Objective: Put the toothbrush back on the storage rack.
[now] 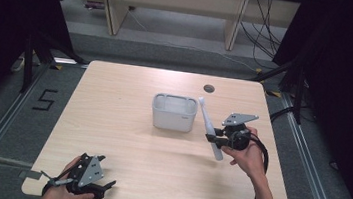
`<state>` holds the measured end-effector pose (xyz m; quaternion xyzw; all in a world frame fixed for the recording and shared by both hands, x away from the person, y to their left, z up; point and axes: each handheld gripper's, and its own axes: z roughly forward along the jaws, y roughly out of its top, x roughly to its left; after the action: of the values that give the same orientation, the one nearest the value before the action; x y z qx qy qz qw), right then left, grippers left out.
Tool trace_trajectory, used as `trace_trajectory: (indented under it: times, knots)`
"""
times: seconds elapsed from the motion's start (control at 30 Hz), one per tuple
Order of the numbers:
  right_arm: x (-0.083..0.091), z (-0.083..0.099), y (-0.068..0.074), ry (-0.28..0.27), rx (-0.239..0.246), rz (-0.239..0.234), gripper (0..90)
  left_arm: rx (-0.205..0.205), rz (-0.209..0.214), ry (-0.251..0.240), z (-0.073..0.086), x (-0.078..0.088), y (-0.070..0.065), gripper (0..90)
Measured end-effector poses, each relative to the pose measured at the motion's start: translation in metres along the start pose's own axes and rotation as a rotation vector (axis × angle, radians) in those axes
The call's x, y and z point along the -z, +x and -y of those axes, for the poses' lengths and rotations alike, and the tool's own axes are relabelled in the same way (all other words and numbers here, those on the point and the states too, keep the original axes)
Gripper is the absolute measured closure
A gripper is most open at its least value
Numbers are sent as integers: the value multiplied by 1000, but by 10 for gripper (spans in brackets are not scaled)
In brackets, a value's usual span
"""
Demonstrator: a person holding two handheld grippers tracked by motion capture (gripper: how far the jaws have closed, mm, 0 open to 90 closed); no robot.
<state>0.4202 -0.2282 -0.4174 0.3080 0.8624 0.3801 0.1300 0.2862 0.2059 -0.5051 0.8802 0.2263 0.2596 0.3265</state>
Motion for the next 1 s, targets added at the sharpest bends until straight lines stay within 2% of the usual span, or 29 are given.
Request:
trace_trajectory:
  times: [0.07, 0.1, 0.13, 0.17, 0.23, 0.27, 0.33, 0.37, 0.4, 0.57, 0.73, 0.77, 0.8, 0.87, 1.0]
  knots:
    - [1, 0, -2, -33, 8, 3, 667, 2, 0, -13, 0, 1, 1, 152]
    - [1, 0, -2, -33, 8, 3, 667, 2, 0, -13, 0, 1, 1, 152]
    - [2, -1, 0, -33, -19, -1, 668, -6, -4, -11, -1, 2, 2, 152]
    - [4, -1, -2, -55, -13, 5, 668, -12, 1, -3, -1, 3, 4, 152]
    - [5, -1, -2, -57, -23, 8, 668, -13, -1, -2, 0, 3, 3, 152]
    - [5, -2, -4, -80, 6, 15, 668, -10, 2, -5, 0, 3, 3, 152]
    - [7, -3, -2, -82, -27, 18, 667, -4, 2, -6, -1, 2, 2, 152]
    - [7, -3, -2, -82, -27, 18, 667, -4, 2, -6, -1, 2, 2, 152]
    - [7, -5, -4, -104, 3, 14, 668, -8, 3, -3, -1, 2, 2, 152]
    - [11, -9, -2, -133, -17, 28, 667, -6, 4, -5, 0, 2, 3, 152]
    - [11, -15, -2, -165, 5, 34, 668, 4, 0, -12, 0, 2, 3, 151]
    - [12, -16, -1, -159, -18, 29, 667, 4, 0, -12, 0, 3, 4, 151]
    - [11, -17, -4, -183, 19, 43, 668, 6, -1, -13, 0, 2, 3, 152]
    - [10, -21, -4, -205, -6, 34, 667, 5, 11, -6, 0, 2, 4, 152]
    - [7, -26, -4, -232, -13, 27, 668, 5, 10, -9, 0, 2, 4, 152]
